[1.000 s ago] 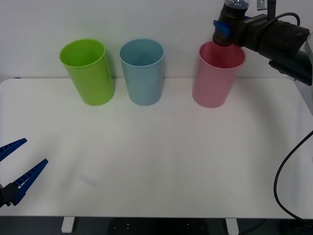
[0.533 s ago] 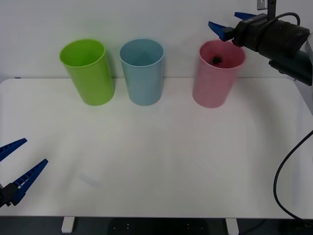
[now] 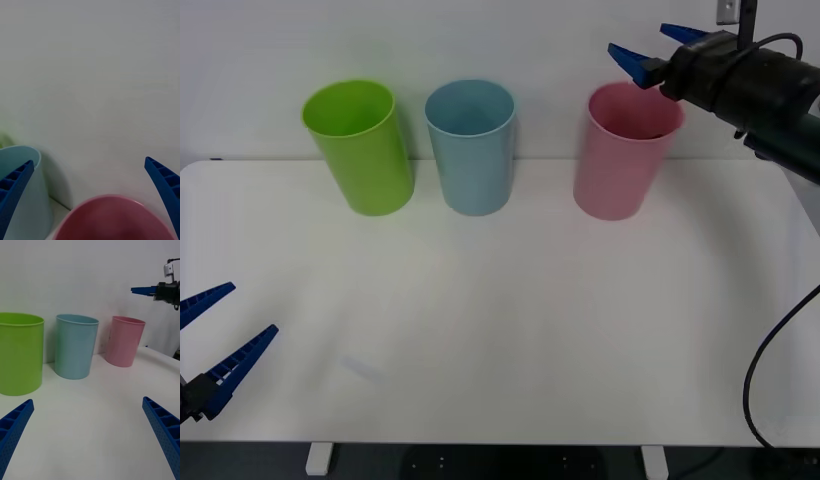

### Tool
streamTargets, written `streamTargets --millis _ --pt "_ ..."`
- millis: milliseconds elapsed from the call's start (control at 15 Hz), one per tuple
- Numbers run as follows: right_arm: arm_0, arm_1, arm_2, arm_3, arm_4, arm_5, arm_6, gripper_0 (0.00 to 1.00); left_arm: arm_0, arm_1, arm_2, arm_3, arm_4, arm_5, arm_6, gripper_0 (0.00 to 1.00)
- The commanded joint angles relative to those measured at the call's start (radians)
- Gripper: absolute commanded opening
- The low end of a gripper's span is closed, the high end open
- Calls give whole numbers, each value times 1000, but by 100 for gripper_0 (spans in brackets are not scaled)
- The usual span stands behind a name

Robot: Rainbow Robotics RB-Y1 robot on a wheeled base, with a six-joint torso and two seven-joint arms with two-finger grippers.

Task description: Grasp the object on the table and drop it into the matching bin: aluminum can to the light blue bin, PET bottle to the pink bin.

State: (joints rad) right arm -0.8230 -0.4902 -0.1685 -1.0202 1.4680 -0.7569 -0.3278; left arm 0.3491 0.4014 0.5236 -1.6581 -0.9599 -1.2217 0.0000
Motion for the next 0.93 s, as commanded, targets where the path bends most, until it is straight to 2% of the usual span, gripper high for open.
streamTargets --millis 67,800,933 --pt "62 -18 -2 -80 -46 -30 4 100 0 0 0 0 0 0 0 100" --pt "341 -117 -6 -353 -252 -121 23 100 0 0 0 0 0 0 0 100" --pt "400 -120 -42 -396 -264 -163 39 100 0 0 0 0 0 0 0 100"
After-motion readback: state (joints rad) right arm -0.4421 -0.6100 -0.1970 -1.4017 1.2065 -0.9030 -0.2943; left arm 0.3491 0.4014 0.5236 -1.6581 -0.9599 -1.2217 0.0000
